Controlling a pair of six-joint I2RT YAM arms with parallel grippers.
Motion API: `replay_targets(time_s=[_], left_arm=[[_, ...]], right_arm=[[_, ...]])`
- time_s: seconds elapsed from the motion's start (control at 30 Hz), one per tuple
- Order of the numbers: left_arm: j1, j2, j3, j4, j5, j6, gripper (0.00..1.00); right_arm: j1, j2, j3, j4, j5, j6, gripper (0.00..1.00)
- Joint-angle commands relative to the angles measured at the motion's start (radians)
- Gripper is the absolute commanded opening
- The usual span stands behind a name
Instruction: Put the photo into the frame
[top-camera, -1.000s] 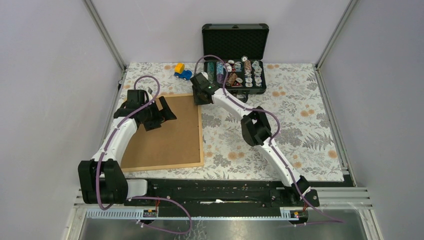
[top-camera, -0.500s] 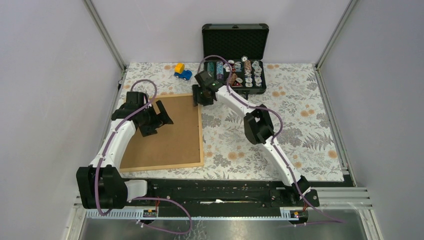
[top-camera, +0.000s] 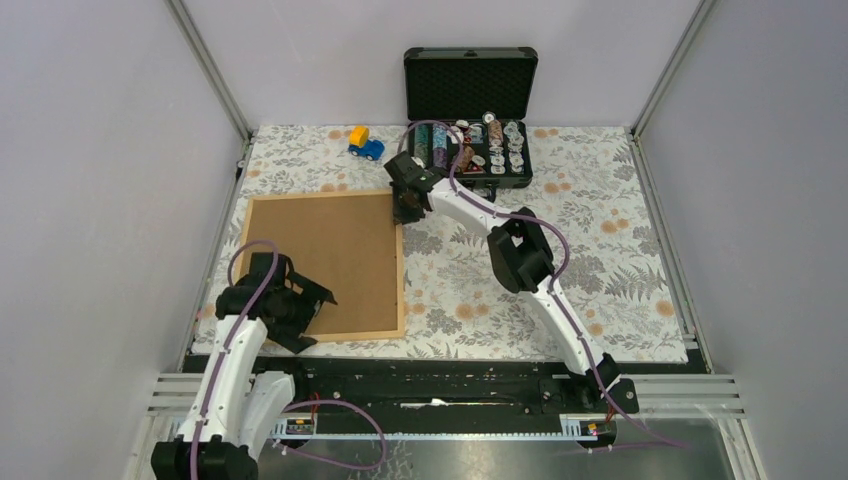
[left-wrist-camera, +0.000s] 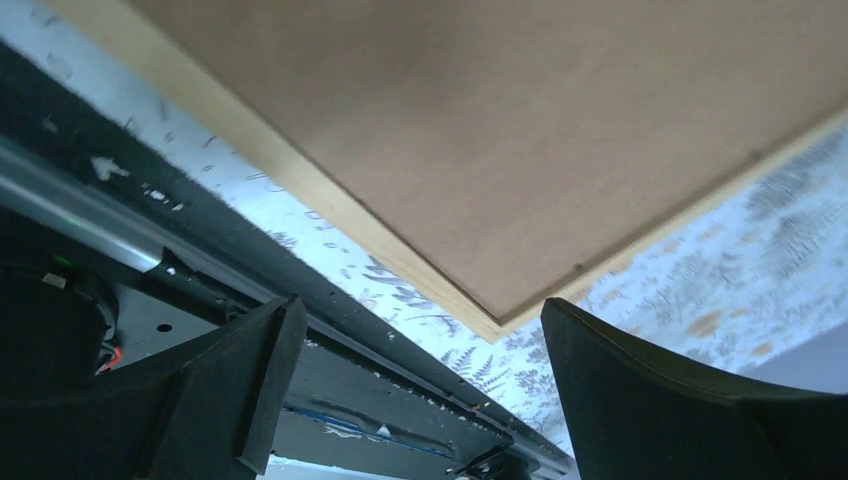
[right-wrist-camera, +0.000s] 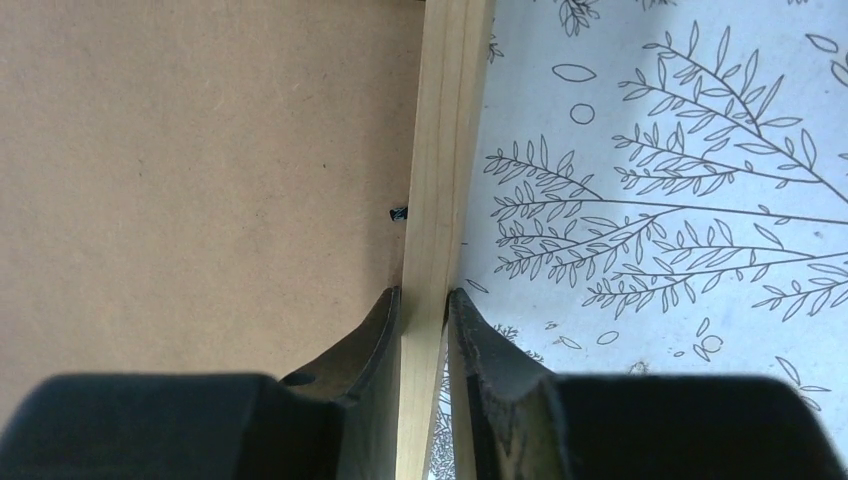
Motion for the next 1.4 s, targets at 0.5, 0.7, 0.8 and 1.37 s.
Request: replay_targets(time_s=[0.5, 0.7, 0.8, 1.37], left_arm=[[-0.02, 0.195, -0.153, 0.199, 0.01, -0.239, 0.98], [-0.017, 0.36, -0.116, 0.361, -0.097, -0.172, 0.98], [-0.006, 0.516, -0.028, 0.395, -0.173, -0.096, 0.99], [0.217, 0.983, 0.433, 0.465, -0.36, 0.527, 0.99]], right_arm=[[-0.055, -0.033, -0.145, 0.018, -0.074, 0.134, 0.06], [-0.055, -0.051, -0.218, 0.086, -0.165, 0.099, 0.0], [-0.043, -0.102, -0.351, 0.137, -0.195, 0.068, 0.0], [0.303, -0.452, -0.861, 0.233, -0.296, -0.009, 0.09]])
